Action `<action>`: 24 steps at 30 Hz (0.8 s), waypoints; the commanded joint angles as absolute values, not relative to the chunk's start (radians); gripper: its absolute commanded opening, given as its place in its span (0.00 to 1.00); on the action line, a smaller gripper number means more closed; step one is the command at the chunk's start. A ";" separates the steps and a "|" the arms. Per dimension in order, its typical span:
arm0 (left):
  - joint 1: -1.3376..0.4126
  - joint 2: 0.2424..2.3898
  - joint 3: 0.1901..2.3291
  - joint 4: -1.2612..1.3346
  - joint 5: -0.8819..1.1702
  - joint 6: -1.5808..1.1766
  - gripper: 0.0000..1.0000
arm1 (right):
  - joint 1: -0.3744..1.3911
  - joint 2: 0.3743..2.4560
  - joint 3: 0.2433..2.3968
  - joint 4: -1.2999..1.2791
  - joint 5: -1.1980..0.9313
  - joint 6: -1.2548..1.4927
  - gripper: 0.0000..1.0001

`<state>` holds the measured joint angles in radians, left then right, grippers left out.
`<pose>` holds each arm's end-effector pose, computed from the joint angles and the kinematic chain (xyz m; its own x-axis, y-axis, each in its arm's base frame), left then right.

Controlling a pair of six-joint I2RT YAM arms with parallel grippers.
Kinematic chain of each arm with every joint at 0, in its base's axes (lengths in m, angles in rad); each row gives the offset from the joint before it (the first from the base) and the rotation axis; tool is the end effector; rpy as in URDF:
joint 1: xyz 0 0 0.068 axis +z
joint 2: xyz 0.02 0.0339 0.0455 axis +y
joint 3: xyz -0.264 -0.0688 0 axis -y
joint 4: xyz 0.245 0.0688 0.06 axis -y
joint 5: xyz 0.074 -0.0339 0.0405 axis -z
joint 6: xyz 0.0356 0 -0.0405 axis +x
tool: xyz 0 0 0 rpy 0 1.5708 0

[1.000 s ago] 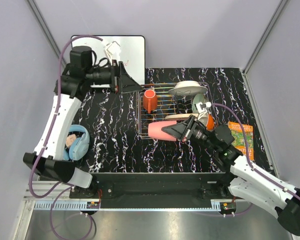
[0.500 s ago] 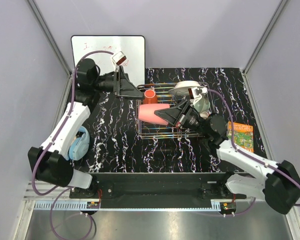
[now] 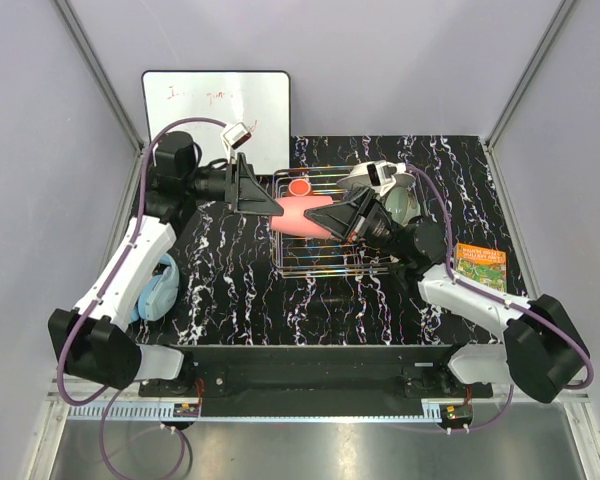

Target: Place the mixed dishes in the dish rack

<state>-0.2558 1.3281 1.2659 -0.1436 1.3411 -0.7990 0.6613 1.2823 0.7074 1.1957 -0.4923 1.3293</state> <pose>0.2671 -0.1057 0.3976 -0.8400 0.0510 -0.5401 0.5416 0.0225 -0.8403 0.2018 0.1784 0.3450 -0.7103 0.5315 -0.4615 -0.6477 -0.2370 0.7241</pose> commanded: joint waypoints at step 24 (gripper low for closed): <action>-0.356 1.290 1.269 -0.052 1.193 -0.798 0.68 | 0.653 1.331 0.749 1.330 -0.512 1.373 0.00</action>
